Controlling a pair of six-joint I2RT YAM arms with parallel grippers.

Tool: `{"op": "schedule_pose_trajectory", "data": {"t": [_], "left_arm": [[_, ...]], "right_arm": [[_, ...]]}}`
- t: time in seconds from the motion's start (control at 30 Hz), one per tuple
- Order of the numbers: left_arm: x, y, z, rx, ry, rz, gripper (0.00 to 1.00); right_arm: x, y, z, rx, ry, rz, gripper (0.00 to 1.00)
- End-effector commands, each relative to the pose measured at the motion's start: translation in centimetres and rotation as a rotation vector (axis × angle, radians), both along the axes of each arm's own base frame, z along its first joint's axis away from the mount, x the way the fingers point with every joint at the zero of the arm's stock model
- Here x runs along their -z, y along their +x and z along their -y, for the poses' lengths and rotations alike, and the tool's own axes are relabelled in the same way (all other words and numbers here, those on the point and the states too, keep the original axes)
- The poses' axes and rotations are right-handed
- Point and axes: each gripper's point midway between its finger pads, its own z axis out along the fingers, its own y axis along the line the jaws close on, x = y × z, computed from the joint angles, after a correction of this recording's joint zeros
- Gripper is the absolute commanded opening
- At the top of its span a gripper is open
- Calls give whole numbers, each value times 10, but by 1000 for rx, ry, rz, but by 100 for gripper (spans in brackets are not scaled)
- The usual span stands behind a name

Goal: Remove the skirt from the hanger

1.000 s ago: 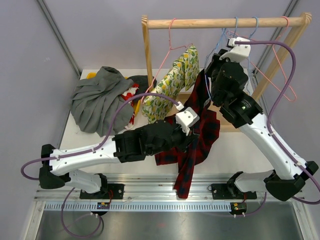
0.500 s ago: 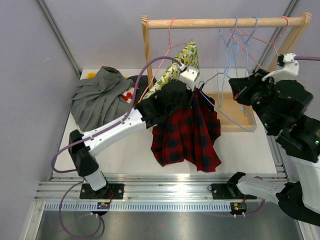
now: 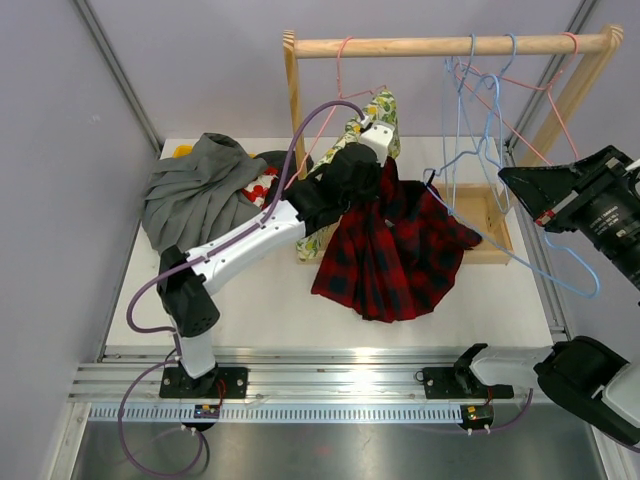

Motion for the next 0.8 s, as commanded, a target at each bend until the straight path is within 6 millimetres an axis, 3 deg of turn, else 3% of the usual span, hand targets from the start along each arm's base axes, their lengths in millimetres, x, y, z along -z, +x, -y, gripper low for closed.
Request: {"op": "schedule_pose_trajectory", "data": {"t": [0.0,0.27,0.5,0.6,0.63,0.7,0.73,0.77], "left_arm": [[-16,24,-18,-104,7,64,0],[28,53,-34,-249,105,34,0],[67,84,-87,-510,203,5,0],[69,94,-110,-582,191,-8,0],[68,96,-119,-616,196,-11,0],[63,96,-125,-633,188,-24,0],[52,91,-126,-618,155,-31,3],[46,86,-122,-579,123,-43,14]], "right_arm": [[27,-33,-9,-151,-29,-114,0],[29,-60,-3,-200,33,-140,0],[51,-80,9,-207,44,-197,0],[68,-89,11,-226,35,-241,0],[83,-86,8,-220,9,-292,0],[98,-88,15,-191,-6,-314,0],[113,-83,14,-173,-36,-354,0],[117,-81,16,-160,-49,-362,0]]}}
